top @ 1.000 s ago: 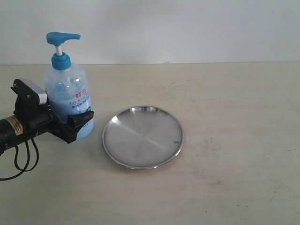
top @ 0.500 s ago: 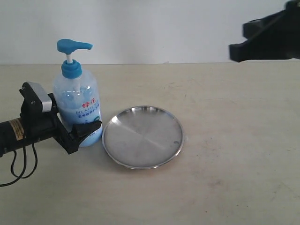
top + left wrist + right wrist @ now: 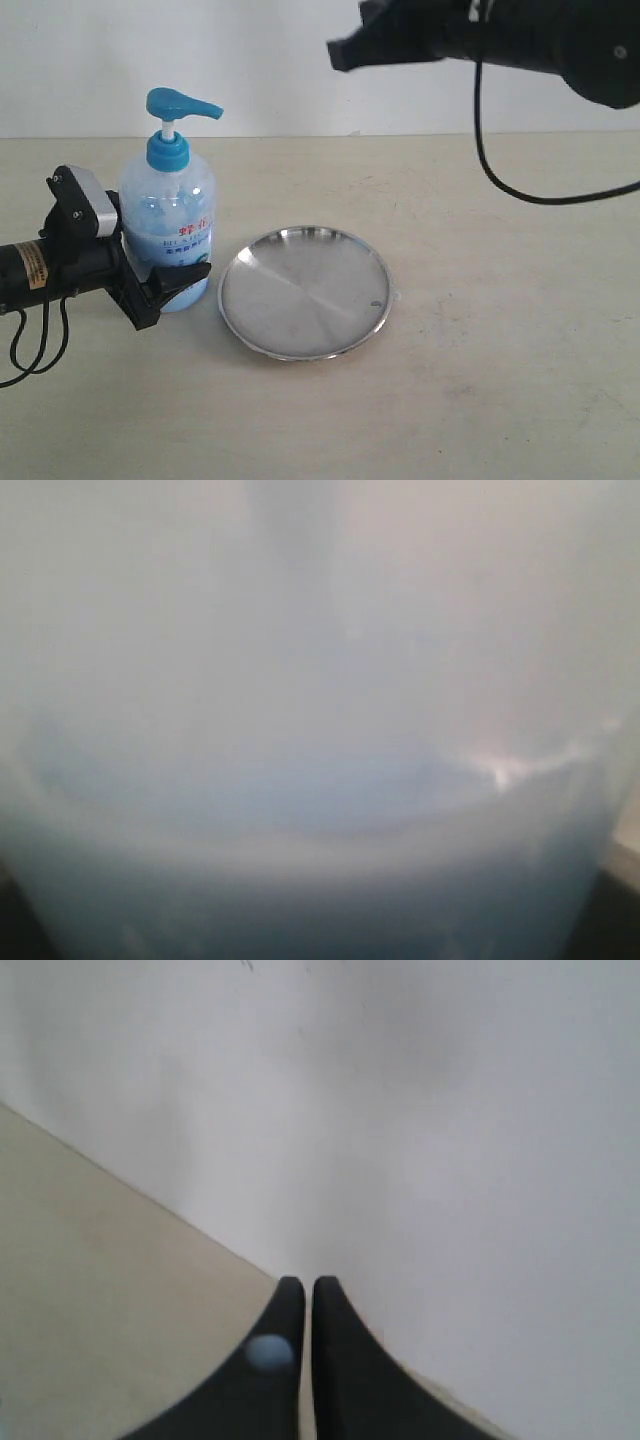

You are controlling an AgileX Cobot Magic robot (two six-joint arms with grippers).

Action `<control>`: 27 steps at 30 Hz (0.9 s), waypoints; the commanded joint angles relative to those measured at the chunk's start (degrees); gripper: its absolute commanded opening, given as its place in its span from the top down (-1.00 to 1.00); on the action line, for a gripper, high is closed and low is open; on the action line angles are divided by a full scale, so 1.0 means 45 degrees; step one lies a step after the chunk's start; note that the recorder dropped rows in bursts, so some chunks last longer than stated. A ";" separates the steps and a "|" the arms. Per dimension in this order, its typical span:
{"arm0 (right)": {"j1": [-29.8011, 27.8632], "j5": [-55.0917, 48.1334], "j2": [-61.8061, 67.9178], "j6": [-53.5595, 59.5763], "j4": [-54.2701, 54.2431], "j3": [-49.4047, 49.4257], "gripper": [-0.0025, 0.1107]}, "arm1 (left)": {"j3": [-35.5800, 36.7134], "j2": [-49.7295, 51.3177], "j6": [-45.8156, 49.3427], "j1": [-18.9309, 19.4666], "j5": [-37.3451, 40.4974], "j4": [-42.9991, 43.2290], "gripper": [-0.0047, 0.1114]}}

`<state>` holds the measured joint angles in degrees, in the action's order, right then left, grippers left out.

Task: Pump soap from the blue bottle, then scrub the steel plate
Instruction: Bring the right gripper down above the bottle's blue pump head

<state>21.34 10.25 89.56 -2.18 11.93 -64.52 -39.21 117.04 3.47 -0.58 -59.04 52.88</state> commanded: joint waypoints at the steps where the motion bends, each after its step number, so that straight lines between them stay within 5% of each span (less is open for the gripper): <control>1: 0.1204 0.0717 0.0882 -0.0386 0.0145 -0.0971 0.93 | 0.0038 -0.0002 0.0303 -0.0008 0.0683 0.0236 0.85; 17: 0.3315 0.0754 0.3234 -0.1127 0.0653 -0.3215 0.93 | 0.0038 -0.0002 0.0303 -0.0008 0.0640 0.0237 0.85; 21: 0.4711 -0.3877 0.1826 -0.0750 0.0833 -0.3215 0.93 | 0.0038 -0.0002 0.0303 -0.0008 0.0640 0.0237 0.85; 27: 0.5119 -0.4467 0.1795 -0.0172 0.0833 -0.3215 0.94 | 0.0038 -0.0002 0.0303 -0.0008 0.0652 0.0207 0.85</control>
<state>44.45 -8.04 98.12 -3.26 15.49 -78.73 -39.21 117.04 3.60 -0.58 -59.04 53.11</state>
